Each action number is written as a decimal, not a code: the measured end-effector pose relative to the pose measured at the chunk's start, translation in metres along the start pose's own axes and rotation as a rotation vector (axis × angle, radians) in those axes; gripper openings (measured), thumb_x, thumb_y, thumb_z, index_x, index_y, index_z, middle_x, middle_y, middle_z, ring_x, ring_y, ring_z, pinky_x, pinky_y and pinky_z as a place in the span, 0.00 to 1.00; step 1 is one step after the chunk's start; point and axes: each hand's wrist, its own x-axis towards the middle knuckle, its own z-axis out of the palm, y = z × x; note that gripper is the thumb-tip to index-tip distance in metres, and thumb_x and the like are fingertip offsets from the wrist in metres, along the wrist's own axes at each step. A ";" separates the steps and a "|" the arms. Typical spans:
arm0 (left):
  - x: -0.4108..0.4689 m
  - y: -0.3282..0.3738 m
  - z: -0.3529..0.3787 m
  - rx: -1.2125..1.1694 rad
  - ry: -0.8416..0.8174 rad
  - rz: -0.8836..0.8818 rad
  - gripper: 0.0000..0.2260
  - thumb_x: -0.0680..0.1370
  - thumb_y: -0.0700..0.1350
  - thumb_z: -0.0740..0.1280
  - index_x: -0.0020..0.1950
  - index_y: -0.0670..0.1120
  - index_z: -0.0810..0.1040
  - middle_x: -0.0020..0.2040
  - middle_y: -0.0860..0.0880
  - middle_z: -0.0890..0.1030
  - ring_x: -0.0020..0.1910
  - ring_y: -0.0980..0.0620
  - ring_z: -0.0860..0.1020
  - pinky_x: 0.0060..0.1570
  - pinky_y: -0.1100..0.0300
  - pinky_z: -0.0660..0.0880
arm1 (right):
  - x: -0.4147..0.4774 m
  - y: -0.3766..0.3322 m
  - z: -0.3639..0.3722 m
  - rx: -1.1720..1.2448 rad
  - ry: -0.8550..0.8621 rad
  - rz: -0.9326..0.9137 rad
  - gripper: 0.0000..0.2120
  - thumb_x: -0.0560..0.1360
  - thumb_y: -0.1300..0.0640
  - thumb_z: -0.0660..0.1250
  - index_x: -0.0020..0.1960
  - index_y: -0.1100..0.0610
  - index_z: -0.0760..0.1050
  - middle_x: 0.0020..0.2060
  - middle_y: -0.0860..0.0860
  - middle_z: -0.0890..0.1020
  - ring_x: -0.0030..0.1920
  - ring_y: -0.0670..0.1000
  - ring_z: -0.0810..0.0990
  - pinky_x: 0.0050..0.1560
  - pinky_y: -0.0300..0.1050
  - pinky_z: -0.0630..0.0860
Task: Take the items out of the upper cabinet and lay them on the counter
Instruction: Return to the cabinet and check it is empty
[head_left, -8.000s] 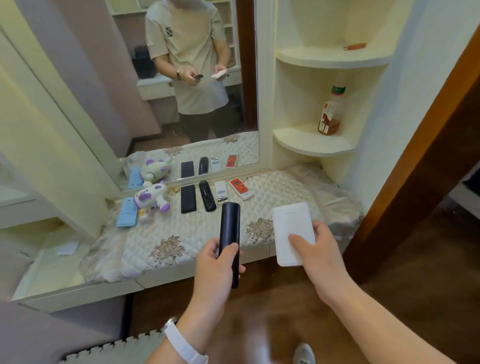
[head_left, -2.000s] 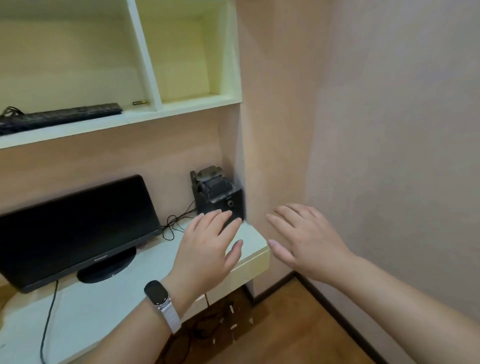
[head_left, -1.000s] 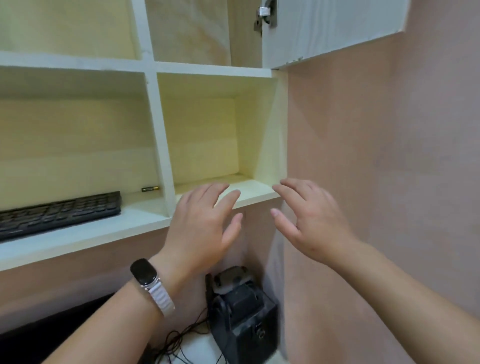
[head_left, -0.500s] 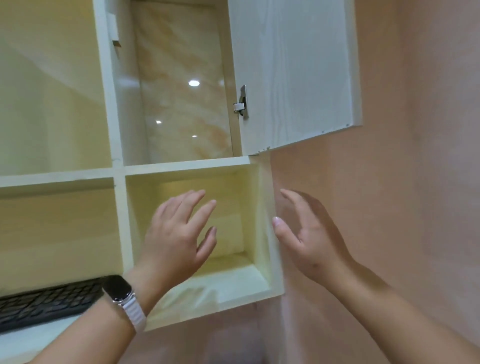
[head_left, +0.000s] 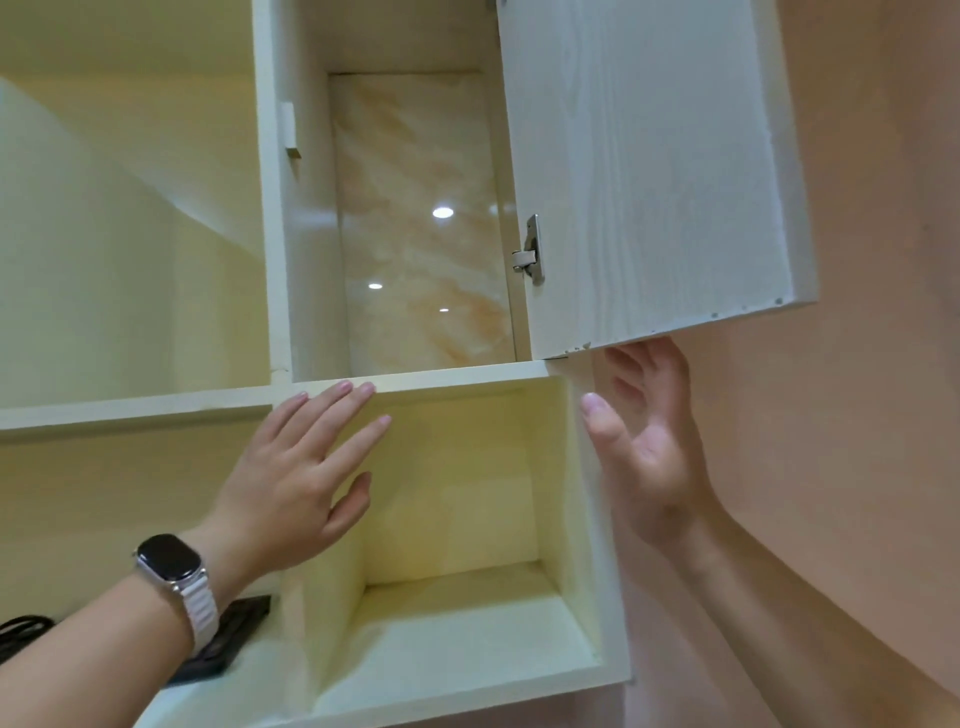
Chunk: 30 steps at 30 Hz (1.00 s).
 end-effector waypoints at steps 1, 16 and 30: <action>0.000 0.000 0.001 -0.005 0.000 -0.004 0.21 0.75 0.50 0.64 0.66 0.44 0.78 0.72 0.40 0.70 0.72 0.40 0.67 0.69 0.41 0.64 | 0.002 0.001 0.002 0.015 0.005 -0.024 0.23 0.73 0.52 0.63 0.65 0.41 0.61 0.60 0.28 0.71 0.66 0.38 0.70 0.65 0.32 0.65; -0.002 -0.001 0.008 -0.128 0.077 -0.034 0.21 0.73 0.48 0.65 0.65 0.45 0.79 0.73 0.43 0.70 0.73 0.43 0.67 0.70 0.42 0.63 | 0.004 0.017 0.039 -0.311 -0.043 -0.168 0.31 0.75 0.50 0.62 0.74 0.57 0.57 0.69 0.52 0.67 0.70 0.53 0.66 0.69 0.56 0.66; -0.001 0.000 0.012 -0.209 0.183 -0.066 0.18 0.71 0.46 0.67 0.60 0.44 0.82 0.69 0.43 0.75 0.70 0.44 0.71 0.69 0.43 0.65 | 0.012 0.032 0.079 -0.689 -0.054 -0.322 0.32 0.75 0.48 0.62 0.75 0.54 0.54 0.72 0.56 0.60 0.74 0.55 0.60 0.72 0.53 0.63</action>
